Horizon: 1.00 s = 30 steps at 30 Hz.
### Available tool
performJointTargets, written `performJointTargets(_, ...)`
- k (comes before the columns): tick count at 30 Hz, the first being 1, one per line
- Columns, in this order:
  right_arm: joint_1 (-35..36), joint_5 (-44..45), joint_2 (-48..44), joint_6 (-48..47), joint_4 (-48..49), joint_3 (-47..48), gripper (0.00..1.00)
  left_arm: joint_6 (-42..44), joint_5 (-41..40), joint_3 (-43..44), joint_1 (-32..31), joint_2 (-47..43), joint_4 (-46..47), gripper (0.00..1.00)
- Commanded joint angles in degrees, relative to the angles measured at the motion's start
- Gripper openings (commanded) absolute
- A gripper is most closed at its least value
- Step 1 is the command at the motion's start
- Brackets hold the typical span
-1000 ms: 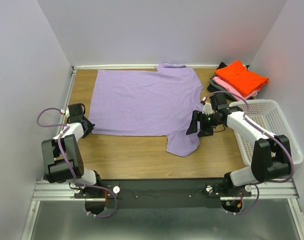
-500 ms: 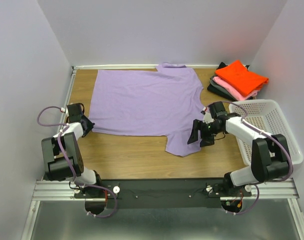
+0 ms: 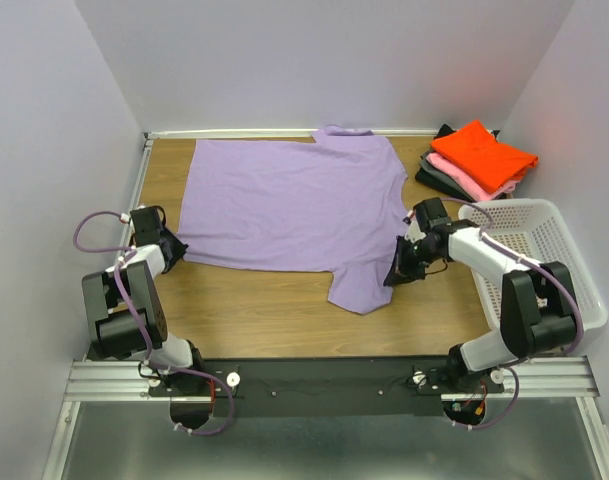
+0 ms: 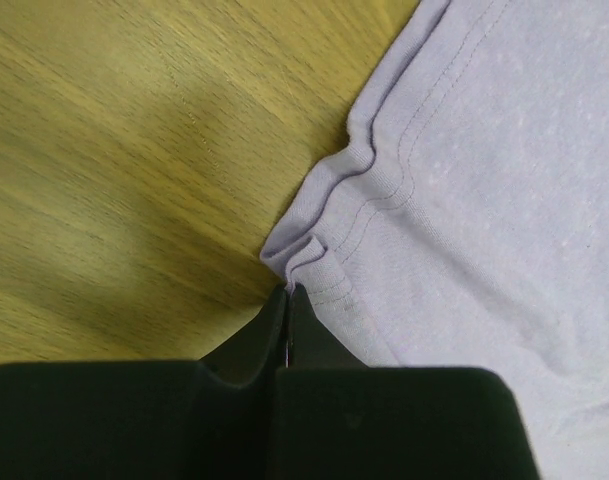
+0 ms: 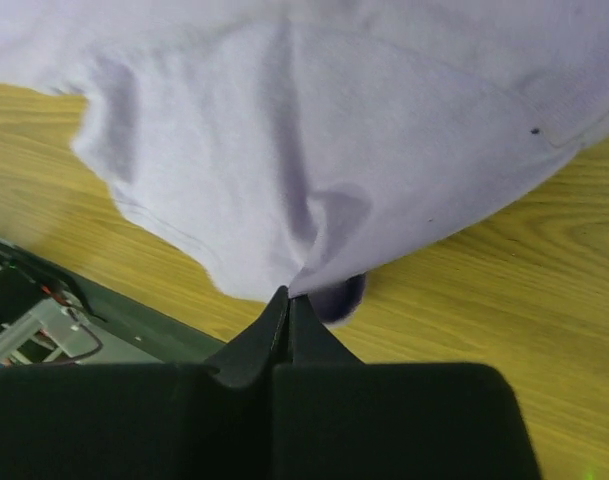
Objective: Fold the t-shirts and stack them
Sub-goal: Fold the tshirt
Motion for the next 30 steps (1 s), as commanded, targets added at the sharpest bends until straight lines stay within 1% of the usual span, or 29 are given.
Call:
performJointTargets(1,0.3,1.1,0.4,4.2,-1.4,7.9,0.02,1.4,1.2,-0.4,1.2,1.1,-0.1,0.0)
performJointTargets(3,0.4,1.2,1.7,5.6,-1.5,11.5,0.02,1.8,1.4,-0.2,1.6,1.3,-0.1,0.0)
performJointTargets(4,0.3,1.2,3.7,6.0,-1.5,13.2,0.02,2.0,1.4,0.0,1.8,1.5,0.0,0.0)
performJointTargets(6,0.3,1.2,8.2,7.1,-1.5,19.8,0.02,2.6,1.6,0.8,2.1,2.2,-0.3,0.0)
performJointTargets(7,0.4,1.3,10.1,7.2,-1.5,19.9,0.02,2.9,1.7,1.1,2.1,2.5,-0.4,0.0)
performJointTargets(9,0.3,1.9,13.4,8.1,-1.5,23.9,0.04,3.5,1.9,2.0,2.4,3.4,-0.6,0.0)
performJointTargets(10,0.3,1.9,16.8,8.2,-1.4,26.3,0.14,3.7,2.2,2.4,2.6,3.7,-0.7,0.0)
performJointTargets(13,0.4,2.2,19.6,9.1,-1.4,28.8,0.36,4.1,2.6,3.2,2.7,5.0,-0.8,0.0)
performJointTargets(14,0.4,2.1,19.6,9.1,-1.4,29.4,0.47,4.2,2.8,3.6,2.8,5.6,-0.8,0.0)
performJointTargets(16,0.3,3.8,18.4,9.1,-1.5,28.9,0.57,4.2,3.2,4.1,2.8,6.0,-1.0,0.0)
performJointTargets(17,0.3,4.7,17.2,9.0,-1.6,28.5,0.64,4.0,3.2,4.3,2.8,6.1,-1.0,0.0)
performJointTargets(20,0.4,8.5,10.3,10.0,-1.9,25.3,0.71,4.0,3.3,4.8,2.9,6.6,-1.0,0.0)
performJointTargets(21,0.4,9.4,10.3,10.6,-1.9,23.9,0.71,4.0,3.3,4.9,2.8,6.7,-1.0,0.0)
performJointTargets(22,0.4,10.9,6.9,11.6,-1.9,21.7,0.71,4.0,3.4,5.1,2.8,6.9,-1.1,0.0)
performJointTargets(24,0.4,12.5,3.9,12.4,-1.9,19.1,0.68,4.0,3.3,5.3,2.8,7.2,-1.2,0.0)
performJointTargets(25,0.4,12.8,1.8,12.7,-1.9,16.7,0.61,4.0,3.3,5.6,2.8,7.4,-1.4,0.0)
performJointTargets(27,0.4,13.4,0.7,12.4,-1.9,14.6,0.56,4.0,3.4,5.8,2.8,7.8,-1.5,0.0)
performJointTargets(30,0.4,14.5,1.8,11.0,-1.7,12.1,0.48,4.2,3.3,6.3,2.8,8.1,-1.9,0.0)
